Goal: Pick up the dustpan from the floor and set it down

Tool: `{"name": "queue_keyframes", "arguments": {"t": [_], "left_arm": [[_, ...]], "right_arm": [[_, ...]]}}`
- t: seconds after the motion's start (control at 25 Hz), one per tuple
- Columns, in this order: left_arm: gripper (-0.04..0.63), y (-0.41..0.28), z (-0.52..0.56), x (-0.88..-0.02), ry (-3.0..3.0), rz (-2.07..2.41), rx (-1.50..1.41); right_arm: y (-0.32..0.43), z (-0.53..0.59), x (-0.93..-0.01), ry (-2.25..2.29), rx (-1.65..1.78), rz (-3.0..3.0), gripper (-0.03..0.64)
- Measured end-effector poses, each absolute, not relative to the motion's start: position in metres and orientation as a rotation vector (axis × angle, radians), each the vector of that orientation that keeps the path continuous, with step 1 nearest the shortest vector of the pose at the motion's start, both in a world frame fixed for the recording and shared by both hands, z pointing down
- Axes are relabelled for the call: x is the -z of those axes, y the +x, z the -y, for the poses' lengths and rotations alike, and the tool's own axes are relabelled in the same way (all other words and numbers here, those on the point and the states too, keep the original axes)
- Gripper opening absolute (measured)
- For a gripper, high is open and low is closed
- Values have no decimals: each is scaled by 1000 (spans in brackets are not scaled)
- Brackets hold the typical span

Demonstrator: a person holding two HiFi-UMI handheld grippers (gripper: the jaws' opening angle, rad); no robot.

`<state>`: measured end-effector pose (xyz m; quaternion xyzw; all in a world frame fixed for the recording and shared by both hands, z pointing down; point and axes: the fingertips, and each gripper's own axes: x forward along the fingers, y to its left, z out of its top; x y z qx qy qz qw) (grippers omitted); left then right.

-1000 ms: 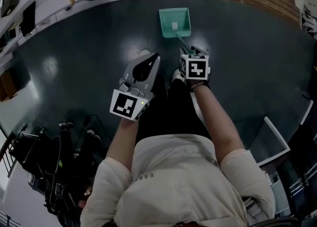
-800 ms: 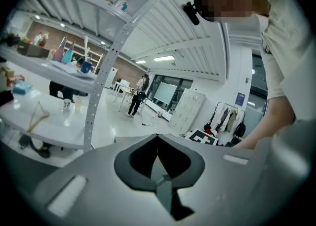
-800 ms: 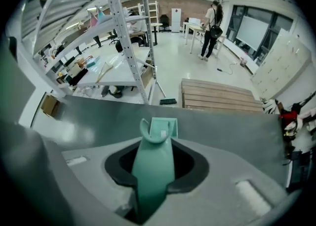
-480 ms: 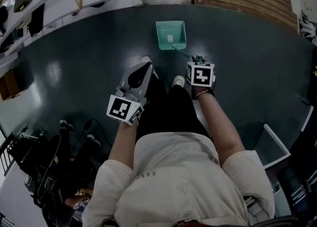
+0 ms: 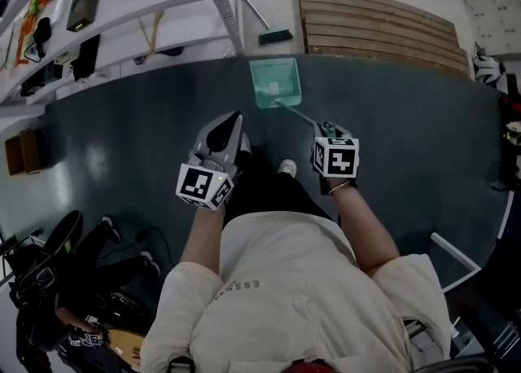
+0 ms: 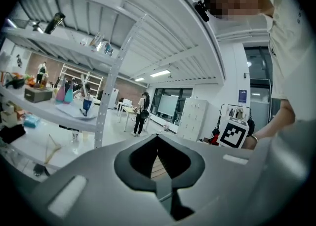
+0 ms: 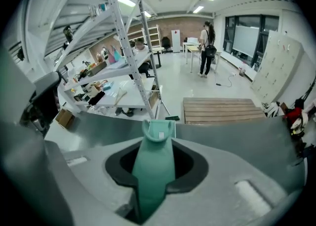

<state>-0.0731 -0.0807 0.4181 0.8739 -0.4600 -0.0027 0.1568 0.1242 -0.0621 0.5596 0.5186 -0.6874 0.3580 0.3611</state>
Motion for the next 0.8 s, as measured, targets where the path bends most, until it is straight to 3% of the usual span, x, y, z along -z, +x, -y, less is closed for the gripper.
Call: {"name": "queue_keyframes", "arguments": {"t": [0.48, 0.8], "left_arm": [[9, -63, 40, -335, 2610, 1460, 76], [9, -46, 19, -338, 2611, 1478, 93]], "right_arm": [[176, 20, -467, 1399, -727, 1885, 74], [191, 7, -456, 1423, -729, 1919, 74]]}}
